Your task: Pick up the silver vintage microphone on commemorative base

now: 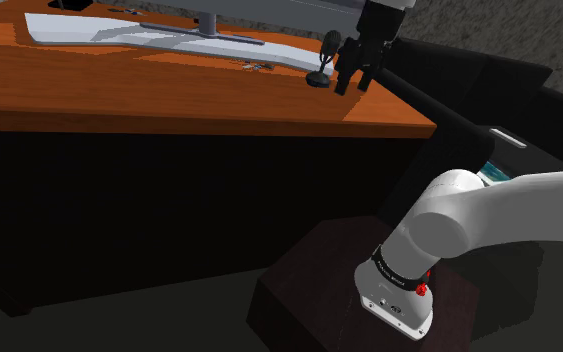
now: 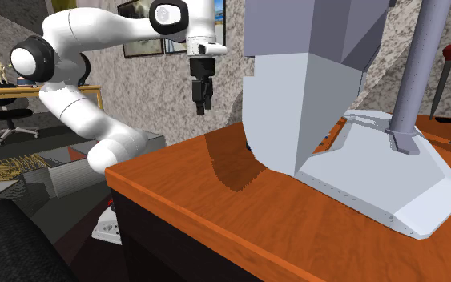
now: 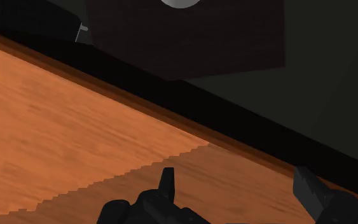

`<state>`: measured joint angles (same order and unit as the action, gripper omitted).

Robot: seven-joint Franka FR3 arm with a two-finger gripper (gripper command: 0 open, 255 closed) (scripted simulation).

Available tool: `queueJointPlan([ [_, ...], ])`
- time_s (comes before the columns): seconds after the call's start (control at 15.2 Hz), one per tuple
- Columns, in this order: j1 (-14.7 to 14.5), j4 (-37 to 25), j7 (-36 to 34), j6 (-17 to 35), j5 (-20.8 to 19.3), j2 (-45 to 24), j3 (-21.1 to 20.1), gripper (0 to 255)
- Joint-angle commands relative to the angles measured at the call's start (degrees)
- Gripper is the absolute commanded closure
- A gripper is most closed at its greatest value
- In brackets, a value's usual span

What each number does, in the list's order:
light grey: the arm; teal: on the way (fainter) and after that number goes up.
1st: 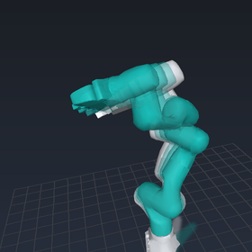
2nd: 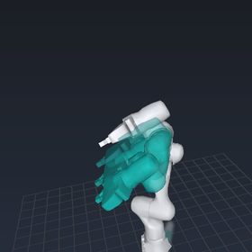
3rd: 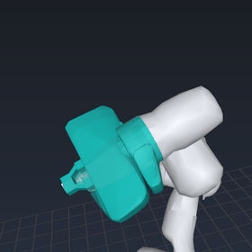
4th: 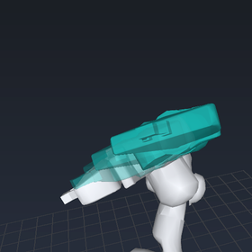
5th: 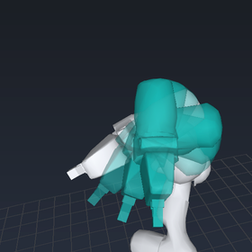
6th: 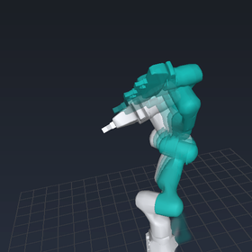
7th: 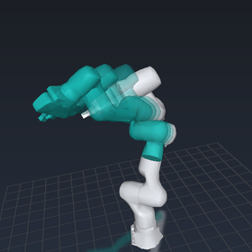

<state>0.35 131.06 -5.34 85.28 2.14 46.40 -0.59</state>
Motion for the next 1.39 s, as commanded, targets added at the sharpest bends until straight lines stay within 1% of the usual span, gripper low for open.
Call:
queueJointPlan([
  [0.0, 0.00, 0.00, 0.00, 0.00, 0.00, 0.00, 0.00, 0],
  [0.59, 3.61, -17.78, 0.71, -0.23, -6.11, -16.81, 2.35, 0],
  [0.86, 4.94, -27.31, 1.00, -1.68, -8.38, -24.40, 3.28, 0],
  [1.12, 6.12, -38.28, 1.45, -4.07, -10.41, -32.39, 4.23, 0],
  [1.19, 6.29, -40.04, 1.54, -4.51, -10.68, -33.62, 4.38, 0],
  [1.32, 6.28, -37.55, 1.31, -2.83, -10.70, -32.81, 4.40, 0],
])
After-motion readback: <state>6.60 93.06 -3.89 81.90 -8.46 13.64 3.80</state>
